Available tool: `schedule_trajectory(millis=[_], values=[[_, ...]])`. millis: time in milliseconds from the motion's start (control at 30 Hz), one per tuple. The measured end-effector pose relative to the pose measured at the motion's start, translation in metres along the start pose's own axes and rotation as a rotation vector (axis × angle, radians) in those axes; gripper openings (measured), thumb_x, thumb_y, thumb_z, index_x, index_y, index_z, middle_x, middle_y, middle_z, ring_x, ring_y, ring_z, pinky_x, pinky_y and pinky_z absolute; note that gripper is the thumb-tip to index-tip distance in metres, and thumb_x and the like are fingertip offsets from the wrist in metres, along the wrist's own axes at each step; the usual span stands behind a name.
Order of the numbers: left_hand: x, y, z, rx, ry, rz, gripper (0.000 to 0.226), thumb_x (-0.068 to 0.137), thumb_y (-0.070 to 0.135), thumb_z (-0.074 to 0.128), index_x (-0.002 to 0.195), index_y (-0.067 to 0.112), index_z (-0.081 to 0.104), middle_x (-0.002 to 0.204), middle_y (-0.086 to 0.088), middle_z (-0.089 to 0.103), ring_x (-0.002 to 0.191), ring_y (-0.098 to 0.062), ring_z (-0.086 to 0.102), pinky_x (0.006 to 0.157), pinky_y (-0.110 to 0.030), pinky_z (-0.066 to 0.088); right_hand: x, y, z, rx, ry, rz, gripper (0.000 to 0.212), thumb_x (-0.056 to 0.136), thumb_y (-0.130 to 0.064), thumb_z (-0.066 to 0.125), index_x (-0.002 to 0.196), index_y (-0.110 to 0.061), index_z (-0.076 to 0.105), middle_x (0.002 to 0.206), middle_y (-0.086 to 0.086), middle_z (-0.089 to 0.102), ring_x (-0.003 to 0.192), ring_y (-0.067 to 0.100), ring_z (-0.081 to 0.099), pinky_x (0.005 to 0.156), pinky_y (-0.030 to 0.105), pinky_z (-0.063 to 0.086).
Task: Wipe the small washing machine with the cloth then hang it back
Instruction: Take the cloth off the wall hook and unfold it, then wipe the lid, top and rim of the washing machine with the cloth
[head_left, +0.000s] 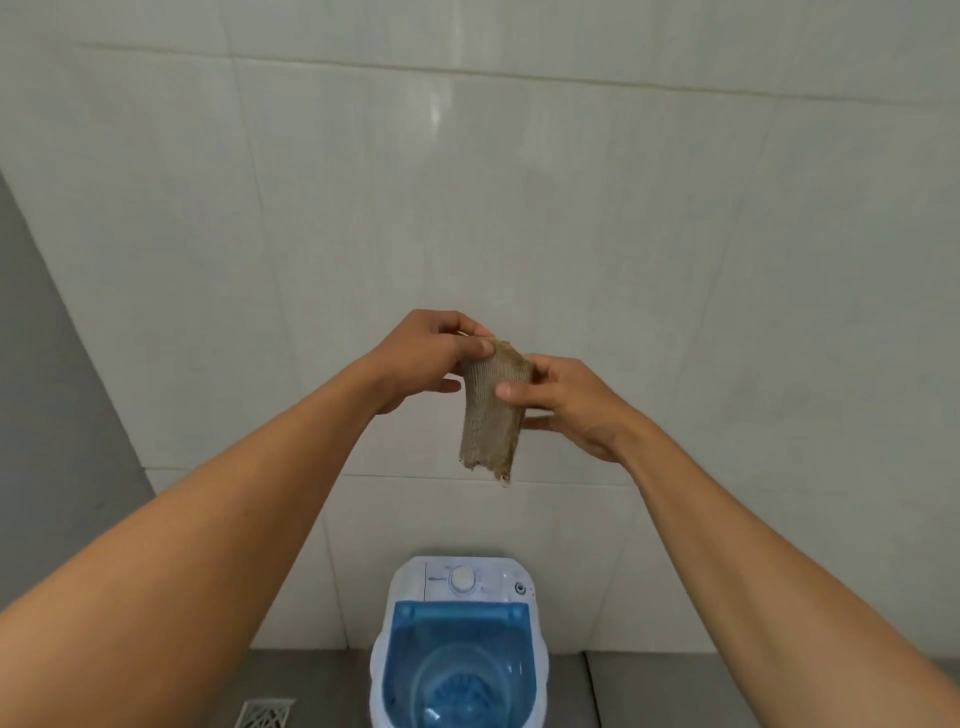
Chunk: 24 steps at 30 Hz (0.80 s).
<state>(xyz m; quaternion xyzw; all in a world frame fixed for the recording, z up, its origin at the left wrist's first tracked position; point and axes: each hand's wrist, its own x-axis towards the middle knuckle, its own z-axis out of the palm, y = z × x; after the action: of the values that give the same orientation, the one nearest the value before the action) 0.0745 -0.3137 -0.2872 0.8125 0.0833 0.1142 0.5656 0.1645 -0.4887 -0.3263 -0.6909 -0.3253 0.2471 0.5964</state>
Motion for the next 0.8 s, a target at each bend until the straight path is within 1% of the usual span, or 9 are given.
schedule_trajectory(millis=[67, 133, 200, 267, 333, 433, 567, 667, 800], values=[[-0.011, -0.011, 0.007, 0.001, -0.001, -0.028, 0.005, 0.088, 0.020, 0.067, 0.093, 0.019, 0.070, 0.095, 0.001, 0.071, 0.085, -0.013, 0.064, 0.068, -0.028, 0.049, -0.015, 0.020, 0.009, -0.011, -0.022, 0.049, 0.034, 0.086, -0.016, 0.071, 0.119, -0.012, 0.065, 0.117, 0.008, 0.070, 0.111, 0.022, 0.065, 0.097, 0.043, 0.051], [-0.022, -0.021, 0.012, 0.022, 0.009, -0.046, 0.007, 0.089, 0.020, 0.066, 0.095, 0.018, 0.070, 0.099, 0.000, 0.071, 0.090, -0.014, 0.064, 0.070, -0.029, 0.050, -0.027, 0.036, 0.020, 0.036, 0.006, 0.074, 0.034, 0.087, -0.017, 0.069, 0.120, -0.012, 0.064, 0.117, 0.008, 0.070, 0.111, 0.023, 0.064, 0.097, 0.042, 0.051], [-0.031, -0.034, 0.016, 0.018, 0.031, -0.080, 0.007, 0.089, 0.019, 0.066, 0.094, 0.017, 0.069, 0.102, -0.002, 0.071, 0.094, -0.016, 0.065, 0.071, -0.030, 0.051, -0.038, 0.050, 0.030, 0.111, 0.088, 0.068, 0.029, 0.089, -0.016, 0.067, 0.117, -0.009, 0.064, 0.114, 0.011, 0.070, 0.104, 0.024, 0.067, 0.087, 0.039, 0.056], [-0.038, -0.048, 0.023, -0.019, 0.041, -0.124, 0.003, 0.089, 0.017, 0.065, 0.091, 0.018, 0.068, 0.099, -0.002, 0.070, 0.091, -0.016, 0.066, 0.072, -0.031, 0.053, -0.047, 0.064, 0.036, 0.148, 0.165, 0.055, 0.023, 0.092, -0.018, 0.063, 0.113, -0.009, 0.066, 0.107, 0.010, 0.072, 0.093, 0.019, 0.070, 0.072, 0.030, 0.057], [-0.043, -0.065, 0.034, -0.024, 0.038, -0.165, 0.004, 0.089, 0.016, 0.065, 0.089, 0.018, 0.068, 0.096, -0.002, 0.070, 0.089, -0.015, 0.066, 0.073, -0.031, 0.053, -0.054, 0.083, 0.041, 0.152, 0.216, 0.057, 0.020, 0.093, -0.020, 0.061, 0.111, -0.011, 0.066, 0.104, 0.009, 0.073, 0.090, 0.019, 0.071, 0.068, 0.029, 0.055], [-0.047, -0.091, 0.050, -0.008, 0.046, -0.216, 0.005, 0.088, 0.015, 0.066, 0.091, 0.018, 0.068, 0.102, -0.003, 0.071, 0.092, -0.016, 0.066, 0.077, -0.032, 0.053, -0.059, 0.115, 0.042, 0.095, 0.246, 0.056, 0.015, 0.091, -0.020, 0.065, 0.103, -0.013, 0.068, 0.098, 0.006, 0.074, 0.090, 0.021, 0.071, 0.073, 0.032, 0.055], [-0.049, -0.133, 0.071, -0.026, 0.118, -0.258, 0.010, 0.088, 0.012, 0.065, 0.097, 0.015, 0.069, 0.103, -0.005, 0.069, 0.098, -0.018, 0.063, 0.077, -0.032, 0.052, -0.062, 0.149, 0.046, 0.046, 0.248, 0.063, 0.013, 0.088, -0.016, 0.068, 0.099, -0.010, 0.069, 0.093, 0.006, 0.075, 0.085, 0.017, 0.072, 0.073, 0.030, 0.057], [-0.053, -0.182, 0.086, -0.042, 0.148, -0.302, 0.012, 0.088, 0.012, 0.065, 0.099, 0.014, 0.070, 0.103, -0.006, 0.070, 0.099, -0.020, 0.064, 0.078, -0.034, 0.053, -0.060, 0.188, 0.057, 0.018, 0.250, 0.121, 0.012, 0.088, -0.014, 0.068, 0.099, -0.009, 0.069, 0.094, 0.007, 0.075, 0.085, 0.018, 0.071, 0.077, 0.032, 0.057], [-0.051, -0.252, 0.098, -0.060, 0.173, -0.360, 0.015, 0.087, 0.013, 0.068, 0.103, 0.013, 0.070, 0.103, -0.008, 0.071, 0.095, -0.022, 0.067, 0.079, -0.036, 0.055, -0.050, 0.242, 0.073, 0.037, 0.271, 0.184, 0.013, 0.088, -0.011, 0.067, 0.101, -0.015, 0.069, 0.094, 0.002, 0.075, 0.087, 0.016, 0.072, 0.075, 0.028, 0.059]])
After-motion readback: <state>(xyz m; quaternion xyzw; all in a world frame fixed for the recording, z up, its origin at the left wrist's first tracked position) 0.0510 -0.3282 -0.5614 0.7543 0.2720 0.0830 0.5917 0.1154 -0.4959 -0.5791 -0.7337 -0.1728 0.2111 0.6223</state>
